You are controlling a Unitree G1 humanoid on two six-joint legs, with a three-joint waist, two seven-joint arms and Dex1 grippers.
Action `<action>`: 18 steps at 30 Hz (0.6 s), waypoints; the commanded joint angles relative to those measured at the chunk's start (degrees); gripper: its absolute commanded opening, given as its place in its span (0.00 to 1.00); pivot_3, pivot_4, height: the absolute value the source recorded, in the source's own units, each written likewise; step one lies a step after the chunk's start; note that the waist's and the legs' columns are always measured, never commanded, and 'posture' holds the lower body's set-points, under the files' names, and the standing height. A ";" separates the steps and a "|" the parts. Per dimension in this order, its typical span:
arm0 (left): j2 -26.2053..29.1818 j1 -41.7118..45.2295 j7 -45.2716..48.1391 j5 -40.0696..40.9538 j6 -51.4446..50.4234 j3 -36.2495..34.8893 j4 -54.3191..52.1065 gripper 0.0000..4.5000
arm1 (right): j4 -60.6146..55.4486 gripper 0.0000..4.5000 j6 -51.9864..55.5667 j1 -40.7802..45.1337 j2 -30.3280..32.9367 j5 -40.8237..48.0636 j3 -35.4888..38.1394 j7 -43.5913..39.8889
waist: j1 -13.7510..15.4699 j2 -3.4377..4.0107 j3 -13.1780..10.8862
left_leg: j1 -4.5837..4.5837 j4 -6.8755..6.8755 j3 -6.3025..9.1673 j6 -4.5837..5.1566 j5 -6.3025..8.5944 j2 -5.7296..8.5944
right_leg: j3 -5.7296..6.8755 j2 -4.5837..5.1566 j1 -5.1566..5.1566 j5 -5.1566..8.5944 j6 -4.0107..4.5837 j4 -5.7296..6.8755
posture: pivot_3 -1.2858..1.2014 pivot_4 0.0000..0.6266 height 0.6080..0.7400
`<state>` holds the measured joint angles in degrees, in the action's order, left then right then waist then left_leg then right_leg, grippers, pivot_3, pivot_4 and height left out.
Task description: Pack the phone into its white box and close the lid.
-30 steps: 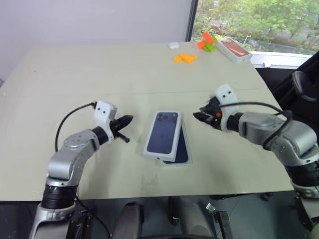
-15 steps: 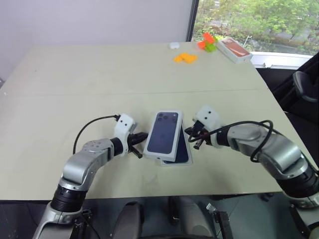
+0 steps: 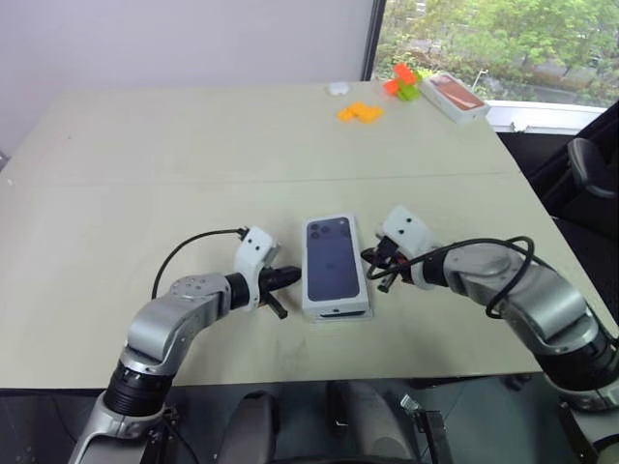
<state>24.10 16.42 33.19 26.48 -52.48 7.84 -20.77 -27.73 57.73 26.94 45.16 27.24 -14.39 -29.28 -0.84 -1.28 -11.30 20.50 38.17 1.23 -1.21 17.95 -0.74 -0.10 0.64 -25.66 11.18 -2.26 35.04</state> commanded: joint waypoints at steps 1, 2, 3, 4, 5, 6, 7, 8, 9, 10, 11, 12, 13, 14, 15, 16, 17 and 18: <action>-0.39 0.98 1.82 2.30 0.12 1.03 -3.98 0.00 | -4.05 0.01 -0.44 -0.47 0.08 0.38 0.39 -2.57 | 0.02 0.00 0.00 | 0.00 0.00 0.00 0.00 0.00 0.00 | 0.00 0.00 0.00 0.01 0.01 0.01 | 0.52 0.24 0.95; -0.38 1.03 1.96 2.32 0.07 1.22 -4.14 0.00 | -4.22 0.01 -0.52 -0.65 0.26 0.18 0.41 -2.84 | 0.01 0.00 0.00 | -0.01 0.00 0.01 0.00 0.00 0.00 | 0.00 -0.01 0.00 0.02 0.04 0.01 | 0.52 0.24 0.95; -0.37 1.03 2.07 2.33 0.06 1.31 -4.25 0.00 | -4.34 0.01 -0.55 -0.77 0.32 0.01 0.42 -3.00 | 0.01 0.00 0.00 | -0.01 0.00 0.01 0.00 0.00 0.00 | 0.00 -0.01 0.00 0.03 0.05 0.01 | 0.52 0.24 0.95; -0.32 1.02 2.17 2.31 0.02 1.43 -4.35 0.00 | -4.43 0.01 -0.57 -0.91 0.34 -0.16 0.43 -3.13 | 0.02 0.00 0.00 | -0.01 0.00 0.01 0.00 0.00 0.00 | 0.00 -0.01 0.00 0.02 0.04 0.02 | 0.52 0.24 0.95; -0.28 1.00 2.23 2.29 -0.01 1.49 -4.41 0.00 | -4.48 0.01 -0.56 -1.02 0.29 -0.35 0.47 -3.26 | 0.02 0.00 0.00 | -0.01 0.00 0.00 0.00 0.00 0.00 | 0.00 -0.01 0.00 0.02 0.03 0.02 | 0.52 0.24 0.95; -0.04 0.92 2.46 2.12 0.10 1.79 -4.61 0.00 | -4.47 0.01 -0.49 -1.21 0.33 -0.61 0.41 -3.37 | 0.02 0.00 0.00 | -0.01 0.01 0.00 0.00 0.00 0.00 | 0.00 0.00 0.00 0.01 0.01 0.02 | 0.52 0.24 0.95; 0.13 0.85 2.64 1.99 0.19 2.01 -4.75 0.00 | -4.46 0.01 -0.44 -1.35 0.34 -0.85 0.38 -3.49 | 0.02 0.00 0.00 | -0.01 0.01 -0.01 0.00 0.00 0.01 | -0.01 0.00 0.00 0.01 0.01 0.02 | 0.52 0.24 0.95; 0.22 0.83 2.69 1.82 0.28 2.20 -4.73 0.00 | -4.47 0.01 -0.45 -1.49 0.44 -1.03 0.36 -3.75 | 0.03 0.00 0.00 | 0.00 0.01 -0.01 0.00 0.00 0.01 | -0.01 0.00 0.00 0.01 0.01 0.02 | 0.52 0.24 0.95; 0.29 0.83 2.75 1.68 0.40 2.35 -4.65 0.00 | -4.43 0.01 -0.48 -1.58 0.49 -1.23 0.33 -3.95 | 0.05 0.00 0.00 | 0.00 0.01 -0.01 0.00 0.00 0.01 | -0.01 0.00 0.00 0.01 0.01 0.02 | 0.52 0.24 0.95; 0.30 0.85 2.76 1.61 0.43 2.39 -4.53 0.00 | -4.42 0.01 -0.52 -1.70 0.54 -1.45 0.31 -4.12 | 0.06 0.00 0.00 | 0.00 0.01 -0.01 0.00 0.00 0.01 | -0.01 0.01 0.00 0.00 0.01 0.02 | 0.52 0.24 0.95; 0.36 0.93 2.77 1.56 0.36 2.44 -4.48 0.00 | -4.41 0.01 -0.59 -1.87 0.62 -1.72 0.31 -4.31 | 0.07 0.00 0.00 | 0.00 0.01 0.00 0.00 0.00 0.01 | -0.01 0.00 0.00 0.00 0.00 0.02 | 0.52 0.24 0.95; 0.40 1.00 2.78 1.54 0.30 2.48 -4.44 0.00 | -4.37 0.01 -0.63 -1.99 0.63 -1.97 0.34 -4.46 | 0.08 0.00 0.00 | 0.00 0.01 0.00 0.00 0.00 0.01 | -0.01 0.01 0.00 0.00 0.00 0.02 | 0.52 0.24 0.95; 0.48 1.08 2.84 1.51 0.33 2.55 -4.42 0.00 | -4.27 0.01 -0.64 -2.14 0.65 -2.26 0.33 -4.53 | 0.08 0.00 0.00 | 0.01 0.01 -0.01 0.00 0.00 0.01 | -0.01 0.01 0.00 0.00 0.00 0.02 | 0.52 0.24 0.95; 0.53 1.12 2.89 1.48 0.37 2.61 -4.41 0.00 | -4.19 0.01 -0.63 -2.25 0.62 -2.50 0.34 -4.59 | 0.07 0.00 0.00 | 0.01 0.02 -0.01 0.00 0.00 0.01 | -0.01 0.01 0.00 0.00 0.00 0.02 | 0.52 0.24 0.95; 0.61 1.16 2.96 1.47 0.42 2.67 -4.41 0.00 | -4.06 0.01 -0.63 -2.37 0.57 -2.78 0.34 -4.62 | 0.07 0.00 0.00 | 0.00 0.02 -0.01 0.00 0.00 0.02 | -0.01 0.01 0.00 0.00 0.00 0.02 | 0.52 0.24 0.95; 0.67 1.21 3.01 1.53 0.41 2.70 -4.47 0.00 | -3.95 0.01 -0.71 -2.55 0.55 -3.07 0.36 -4.73 | 0.07 0.00 0.00 | 0.00 0.02 0.00 0.00 0.00 0.02 | -0.01 0.01 0.00 0.00 0.00 0.02 | 0.52 0.24 0.95; 0.71 1.28 3.02 1.65 0.31 2.70 -4.52 0.00 | -3.86 0.01 -0.82 -2.70 0.55 -3.34 0.35 -4.88 | 0.08 0.00 0.00 | 0.00 0.02 0.00 0.00 0.00 0.02 | -0.01 0.01 0.00 0.00 0.00 0.02 | 0.52 0.24 0.95; 0.76 1.34 3.05 1.71 0.27 2.72 -4.57 0.00 | -3.79 0.01 -0.91 -2.82 0.55 -3.57 0.35 -5.00 | 0.08 0.00 0.00 | 0.00 0.02 0.00 0.00 0.00 0.02 | -0.01 0.01 0.00 0.00 0.01 0.03 | 0.52 0.24 0.95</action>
<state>25.43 16.46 34.91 26.73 -53.22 10.03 -22.31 -28.92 57.77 24.27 46.10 23.26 -14.15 -32.88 -0.77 -1.28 -11.30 20.50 38.19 1.23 -1.21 17.95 -0.72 -0.11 0.65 -25.66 11.18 -2.26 35.07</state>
